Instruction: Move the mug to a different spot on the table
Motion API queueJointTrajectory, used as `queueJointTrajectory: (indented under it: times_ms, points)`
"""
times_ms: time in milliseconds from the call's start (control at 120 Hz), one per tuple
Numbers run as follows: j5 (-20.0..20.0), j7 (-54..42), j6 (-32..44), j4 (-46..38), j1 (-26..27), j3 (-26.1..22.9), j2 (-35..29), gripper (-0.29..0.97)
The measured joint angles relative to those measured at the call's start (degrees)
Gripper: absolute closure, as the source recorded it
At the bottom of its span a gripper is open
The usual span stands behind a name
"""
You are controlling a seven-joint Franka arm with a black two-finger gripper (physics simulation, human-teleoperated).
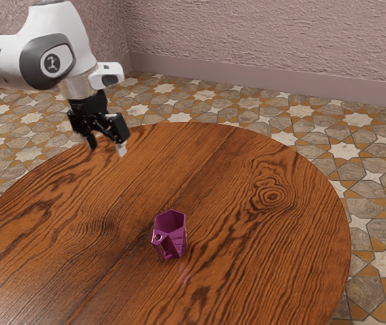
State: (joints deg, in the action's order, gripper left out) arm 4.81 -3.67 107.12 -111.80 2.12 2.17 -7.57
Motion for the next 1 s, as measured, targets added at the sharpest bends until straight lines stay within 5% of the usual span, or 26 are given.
queueJointTrajectory:
  times_ms: [133,350,633,1000]
  points:
    - [0.06,-0.50,1.65,-1.47,0.13,-0.79,-1.43,0.00]
    - [1.75,-0.15,8.35,-15.85,0.42,-7.92,-7.46,0.00]
    - [5.40,5.12,17.09,-25.08,0.64,-16.05,-6.71,0.00]
    - [7.67,11.58,34.78,-36.09,0.09,-16.76,-0.04,0.00]
